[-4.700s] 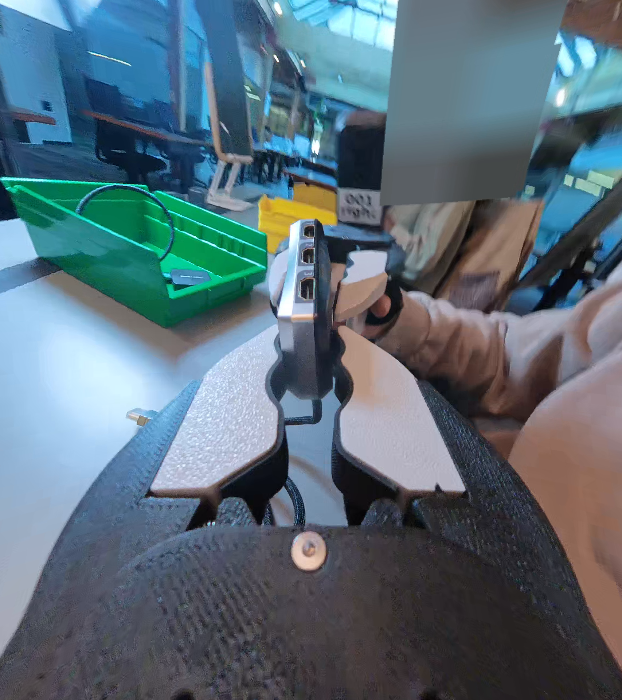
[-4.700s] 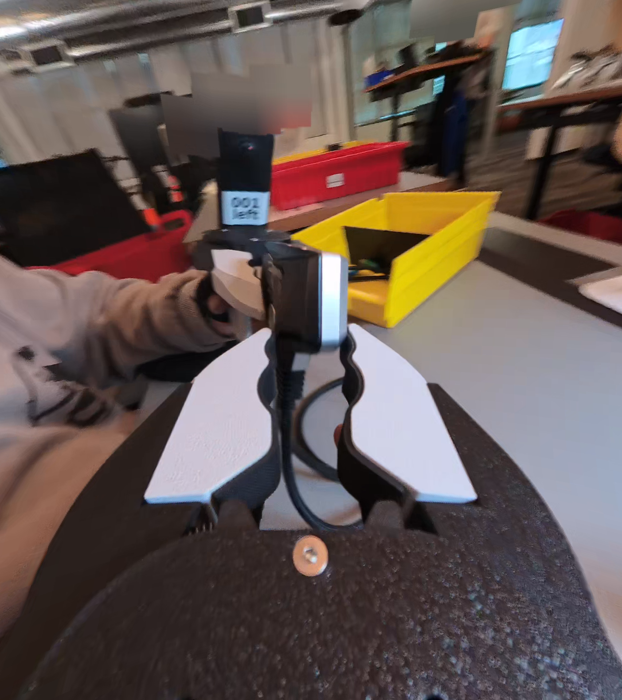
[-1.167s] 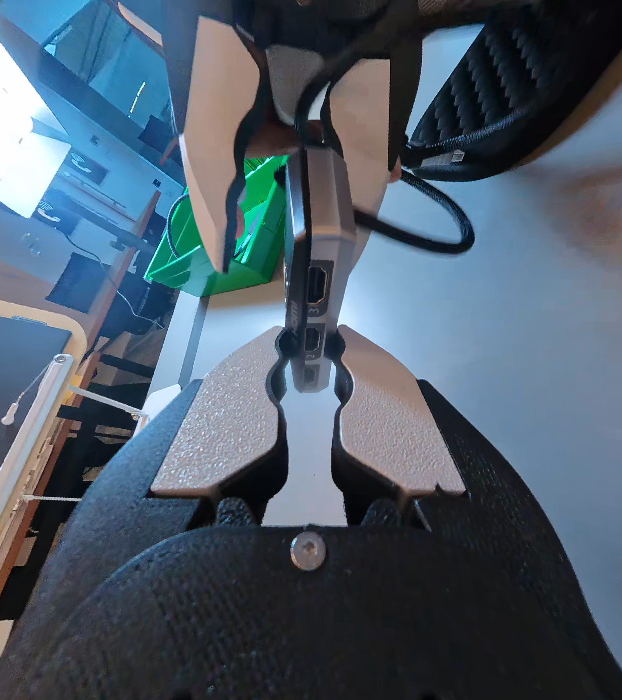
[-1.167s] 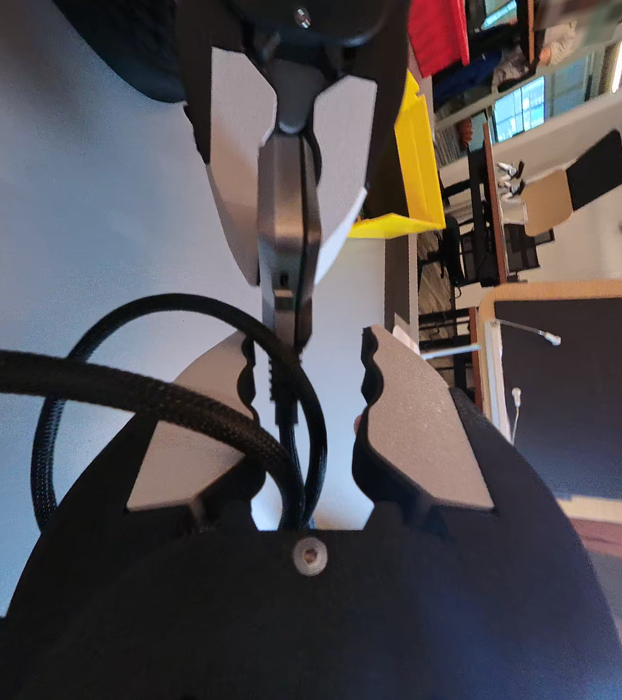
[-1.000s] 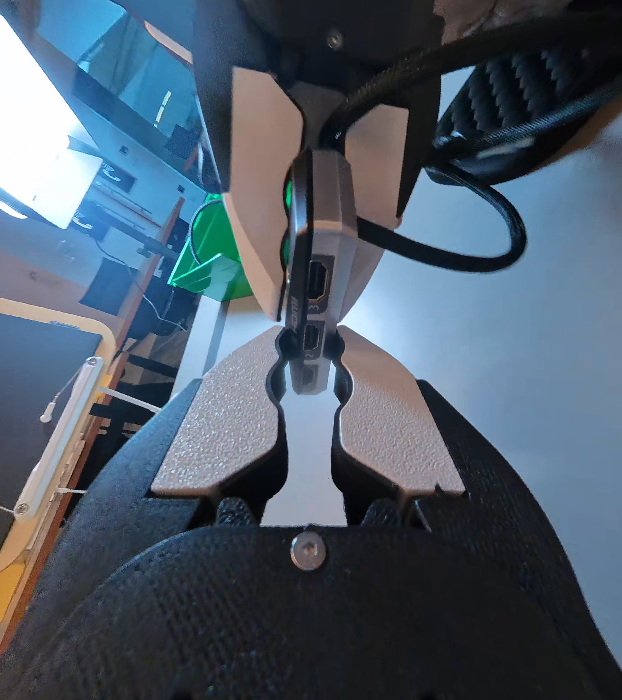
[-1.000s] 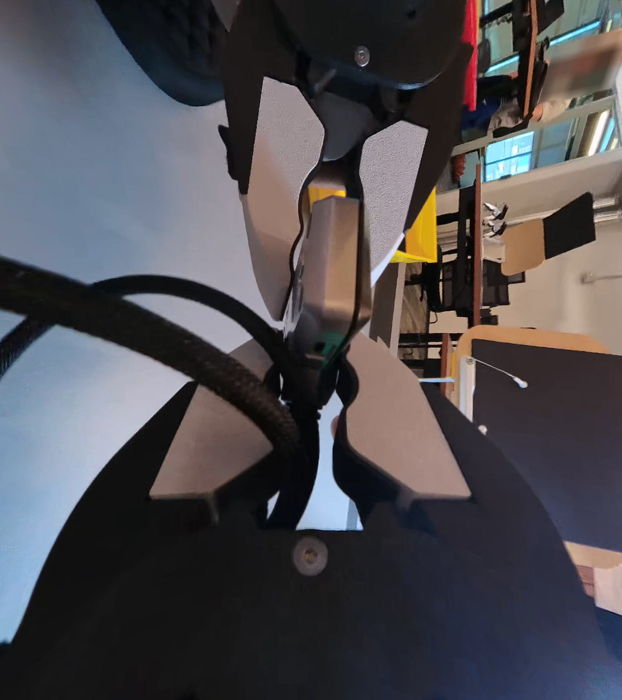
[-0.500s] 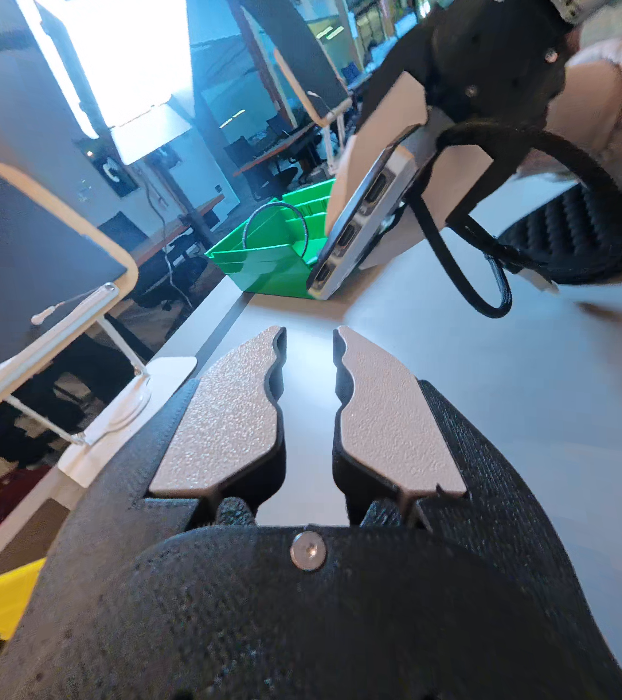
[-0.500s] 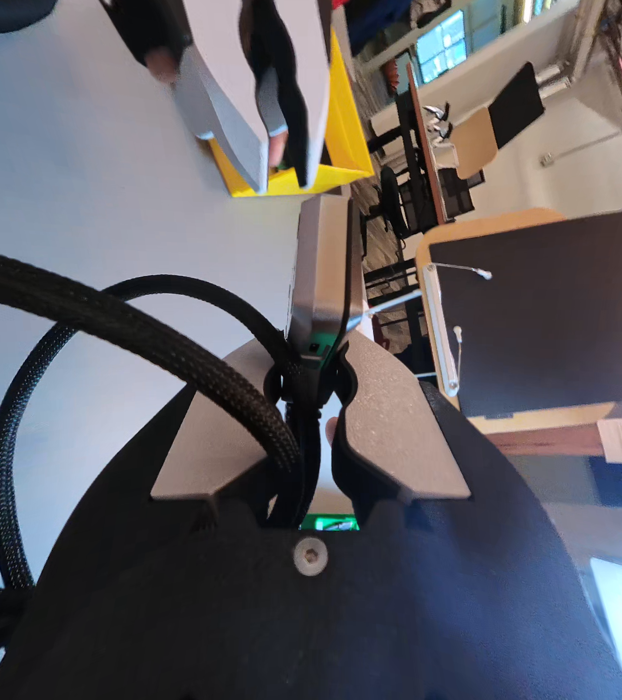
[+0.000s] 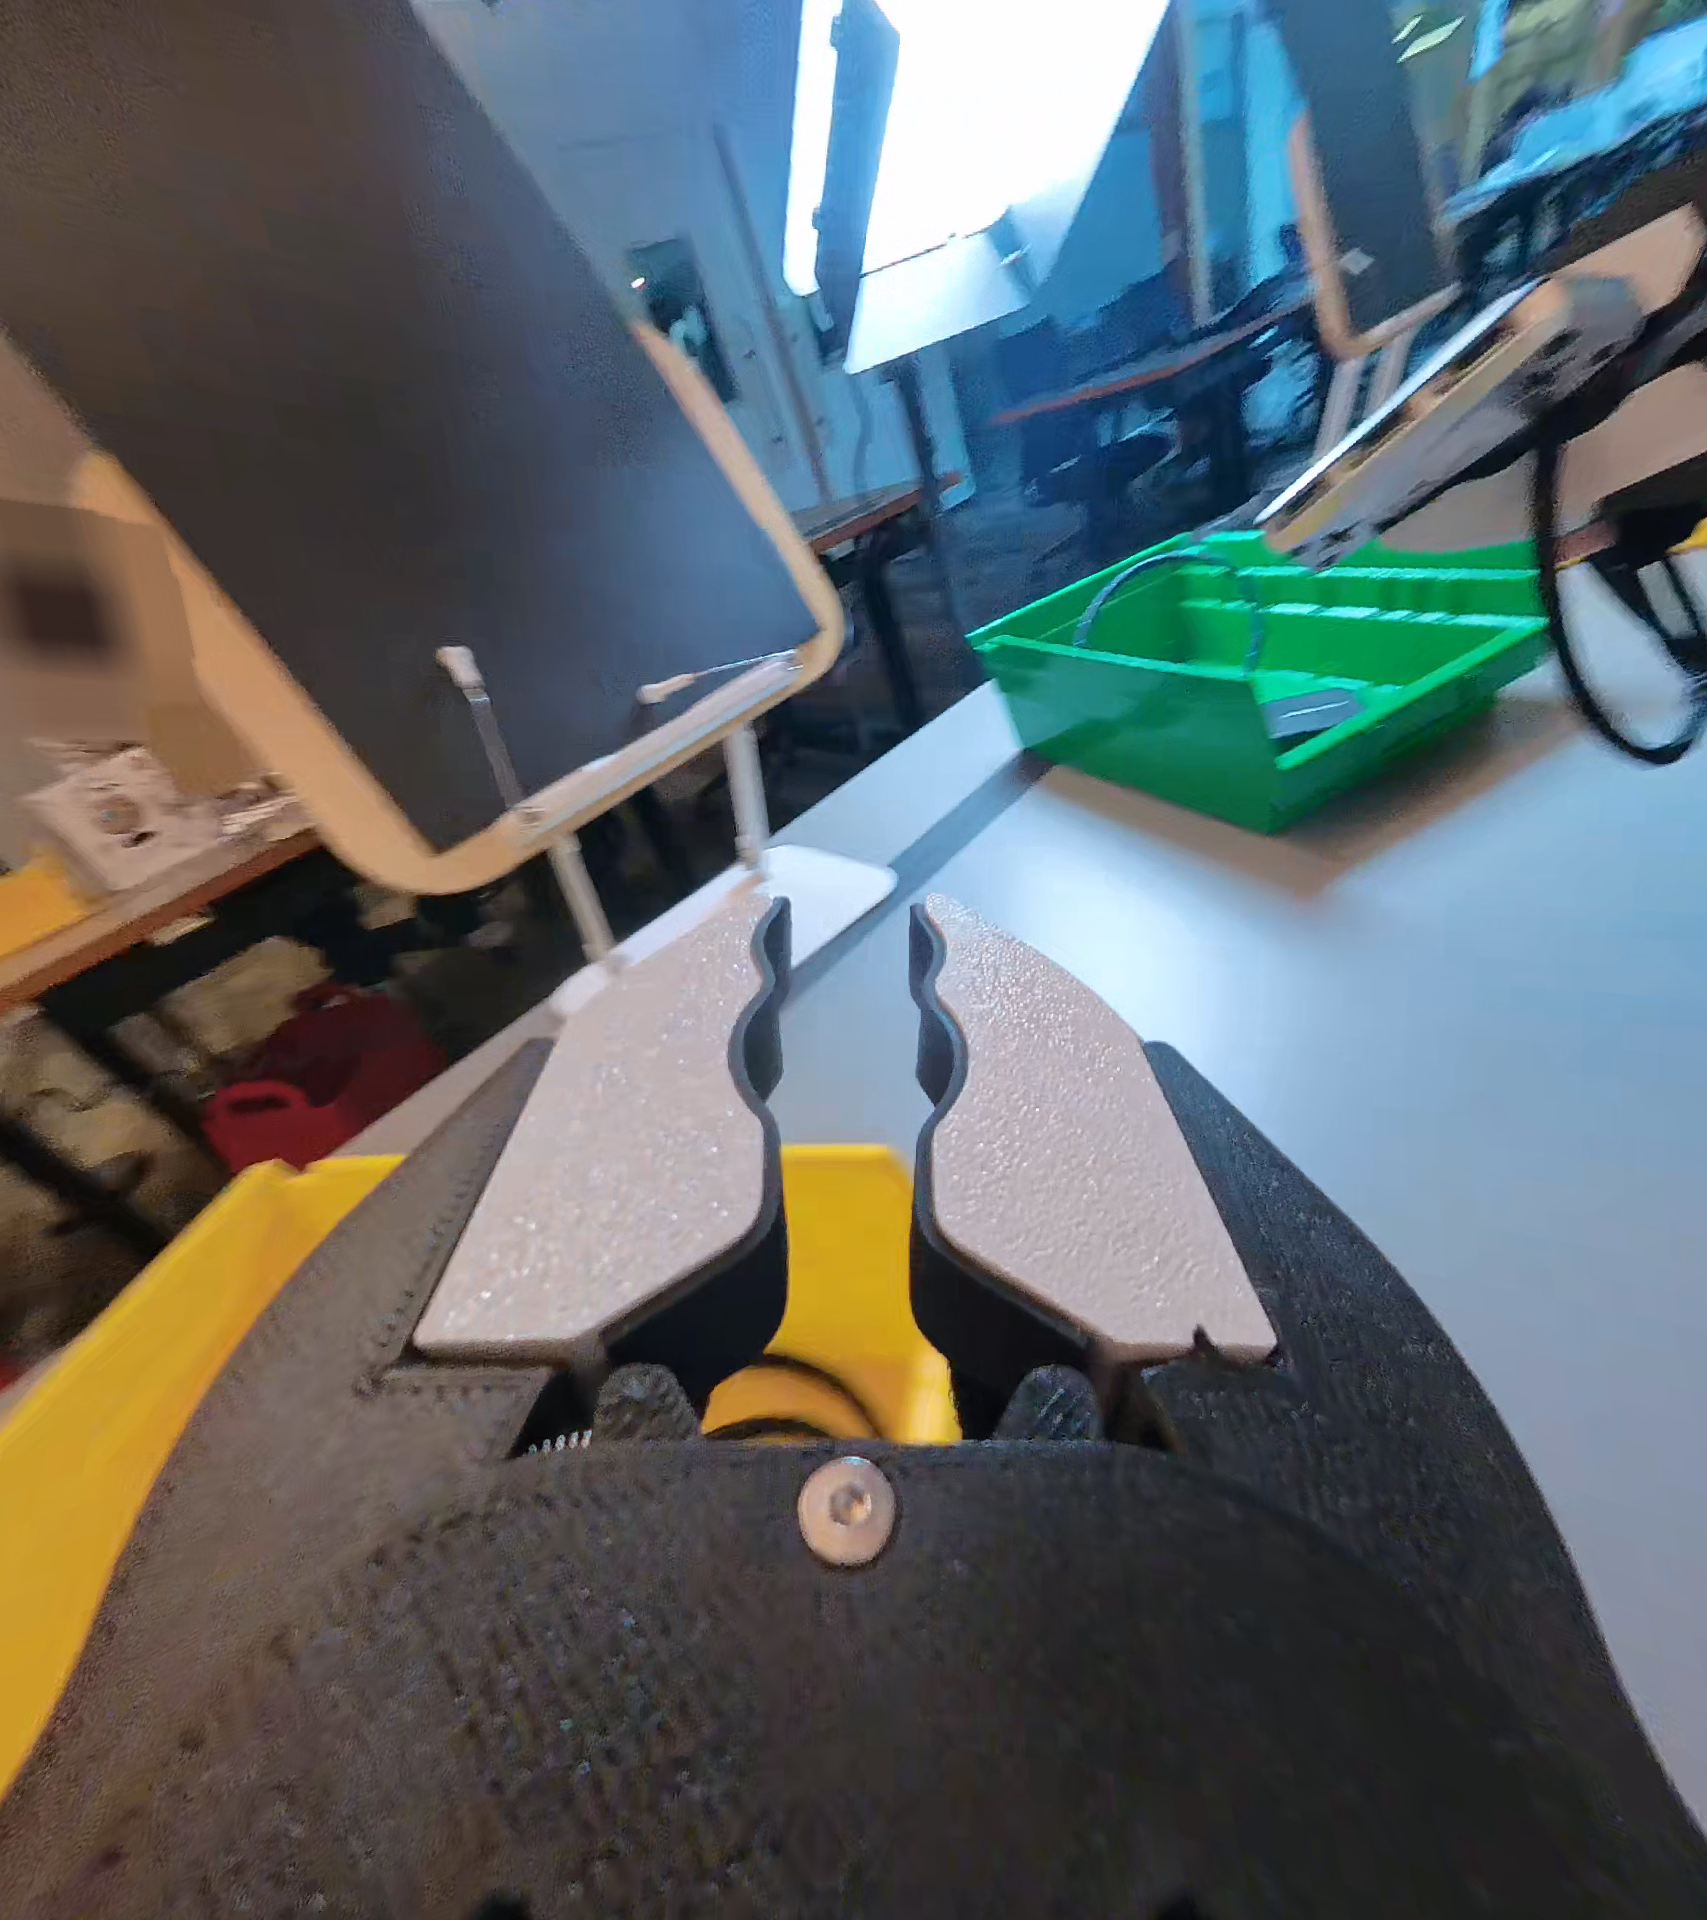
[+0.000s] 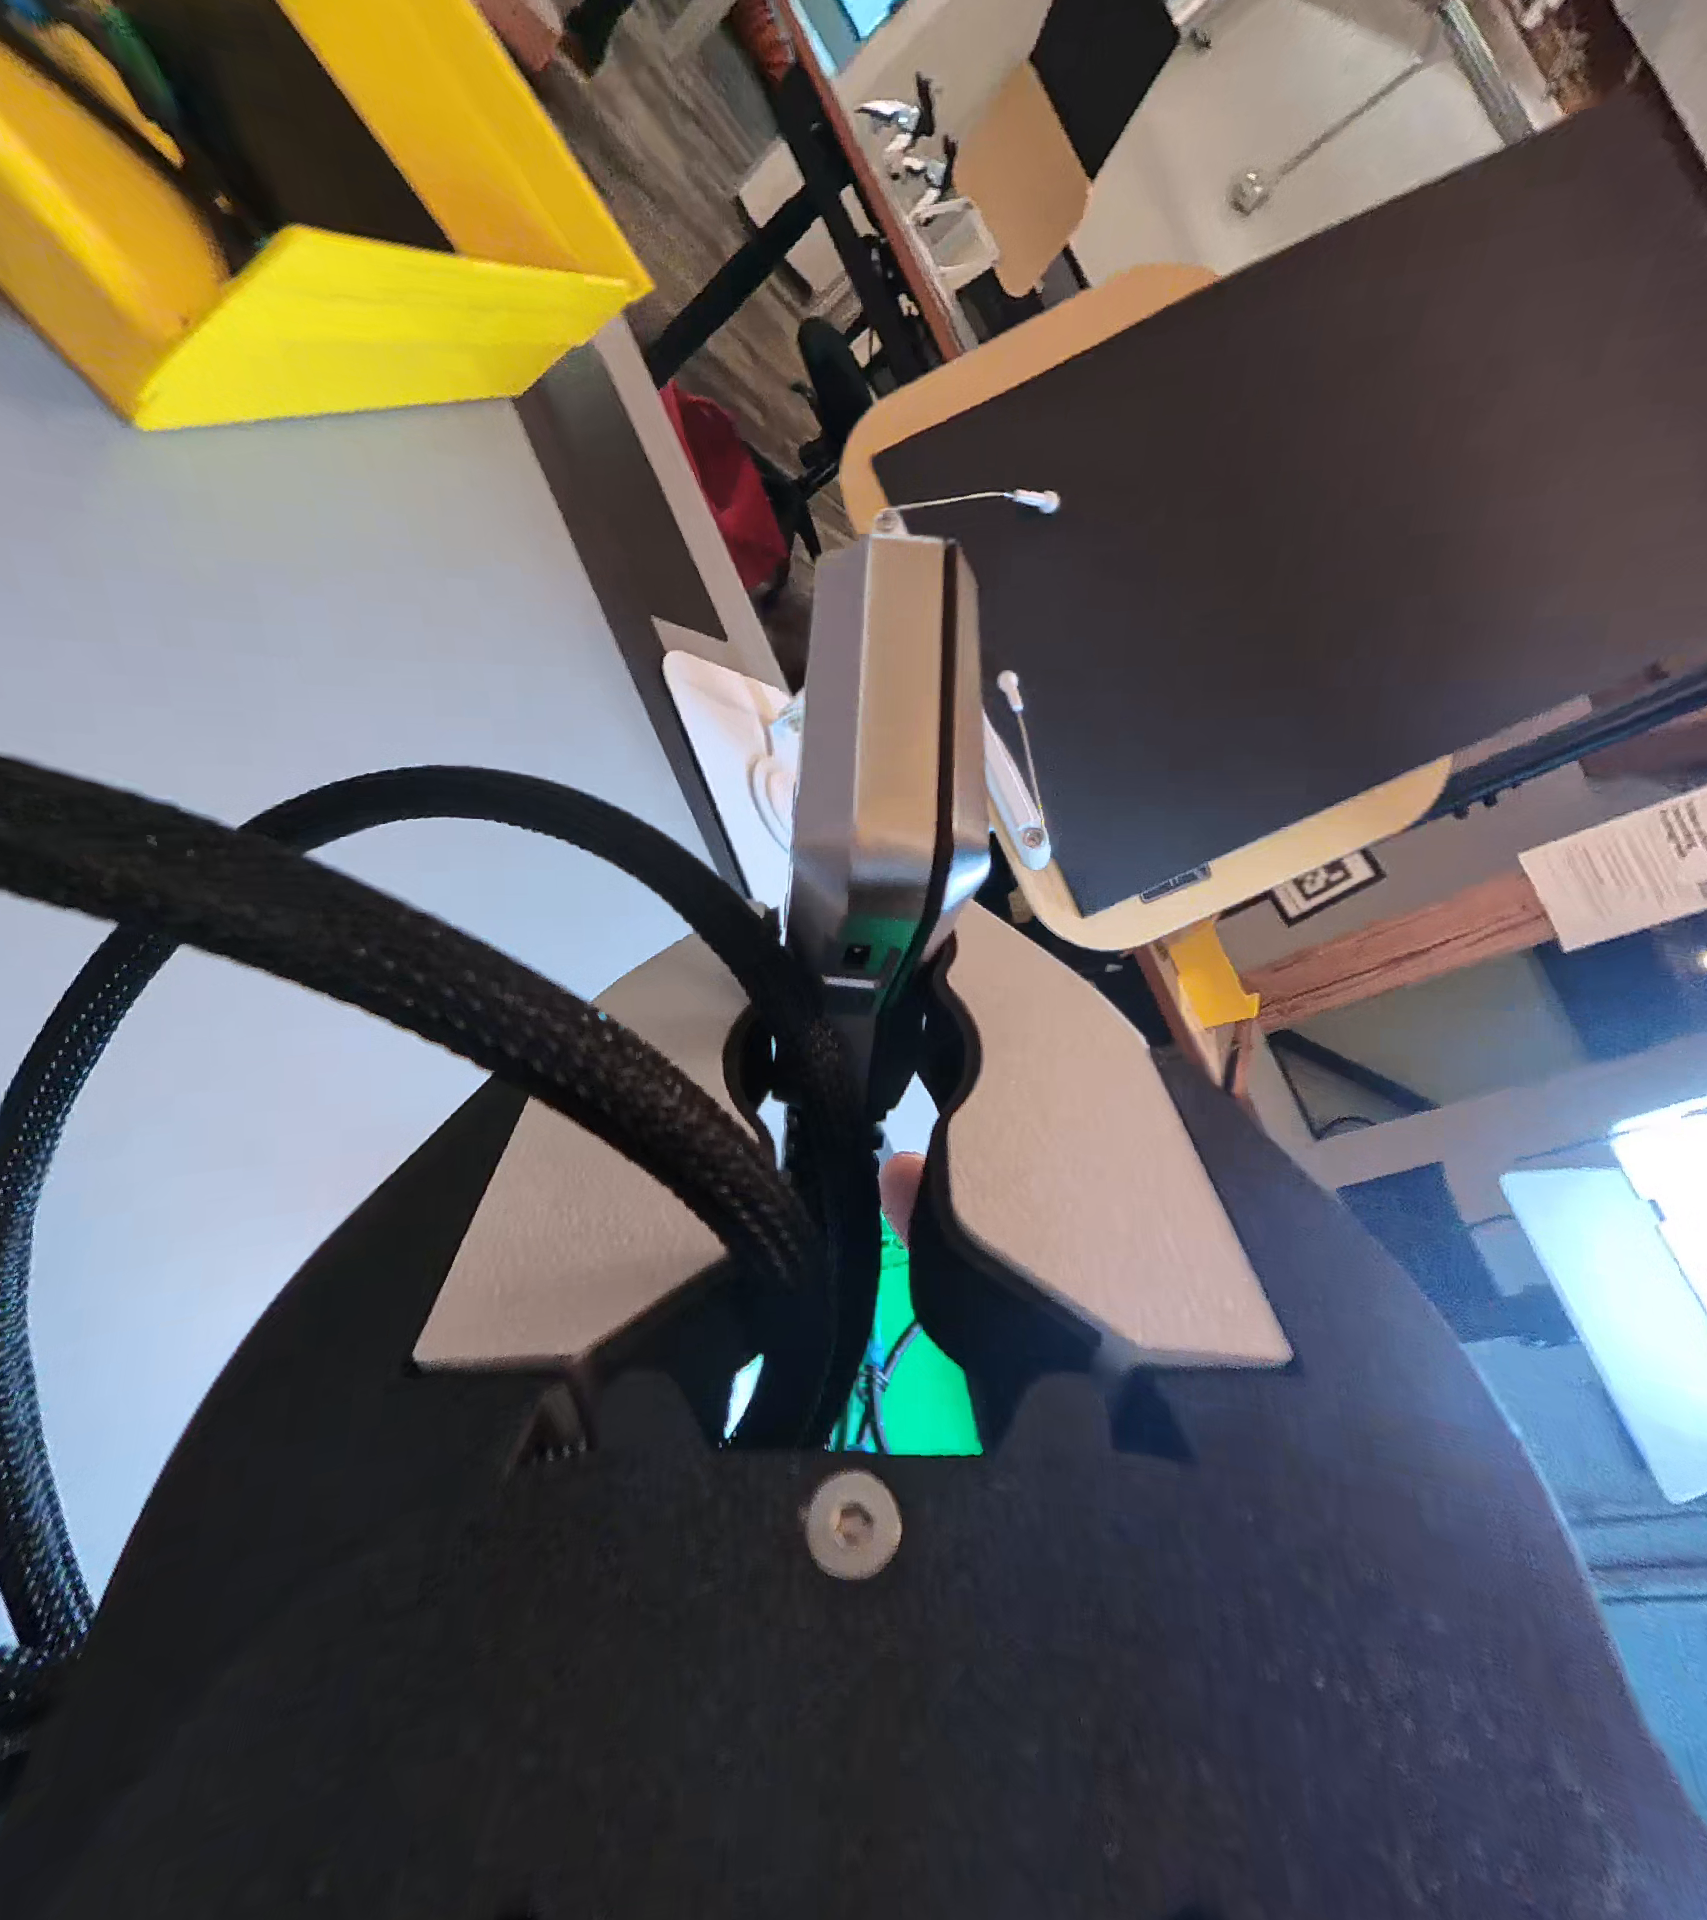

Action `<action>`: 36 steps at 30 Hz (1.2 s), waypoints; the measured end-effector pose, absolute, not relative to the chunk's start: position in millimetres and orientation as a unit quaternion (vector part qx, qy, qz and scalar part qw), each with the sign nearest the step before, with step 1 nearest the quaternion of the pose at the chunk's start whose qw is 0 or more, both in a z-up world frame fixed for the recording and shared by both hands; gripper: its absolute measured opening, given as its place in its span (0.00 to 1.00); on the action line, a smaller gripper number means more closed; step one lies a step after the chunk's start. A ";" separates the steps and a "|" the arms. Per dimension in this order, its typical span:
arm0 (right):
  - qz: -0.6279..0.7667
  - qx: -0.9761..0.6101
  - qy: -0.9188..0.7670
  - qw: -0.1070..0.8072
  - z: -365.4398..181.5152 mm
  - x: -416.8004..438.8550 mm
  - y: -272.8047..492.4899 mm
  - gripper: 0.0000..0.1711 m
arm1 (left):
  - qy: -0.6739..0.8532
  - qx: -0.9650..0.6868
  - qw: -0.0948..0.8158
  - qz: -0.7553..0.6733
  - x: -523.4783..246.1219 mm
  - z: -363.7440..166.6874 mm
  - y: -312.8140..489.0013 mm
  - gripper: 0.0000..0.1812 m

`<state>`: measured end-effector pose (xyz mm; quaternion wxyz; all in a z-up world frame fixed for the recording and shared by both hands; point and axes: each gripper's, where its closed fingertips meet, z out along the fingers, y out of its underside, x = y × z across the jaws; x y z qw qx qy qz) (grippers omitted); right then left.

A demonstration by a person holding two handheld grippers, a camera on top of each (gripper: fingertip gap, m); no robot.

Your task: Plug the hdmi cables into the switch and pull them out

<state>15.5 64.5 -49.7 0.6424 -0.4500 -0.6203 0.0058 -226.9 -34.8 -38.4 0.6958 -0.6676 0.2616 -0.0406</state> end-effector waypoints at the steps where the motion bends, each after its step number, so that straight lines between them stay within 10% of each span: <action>1: 0.018 -0.459 -0.609 0.646 -50.5 16.8 67.1 0.14 | 0.261 -0.673 0.692 -0.015 -243.8 -31.2 -36.4 0.12; 21: 0.049 -0.480 -0.628 0.611 -87.9 9.9 56.6 0.14 | 0.288 -0.950 0.043 0.112 -405.1 -225.9 -33.6 0.16; 29: 0.036 -0.471 -0.646 0.600 -102.3 5.9 53.2 0.14 | 0.315 -0.935 0.034 0.161 -402.7 -219.2 -18.0 0.05; 36: 0.058 -0.461 -0.635 0.617 -89.3 7.2 47.1 0.14 | 0.325 -0.924 0.147 0.135 -369.2 -113.0 -21.0 0.04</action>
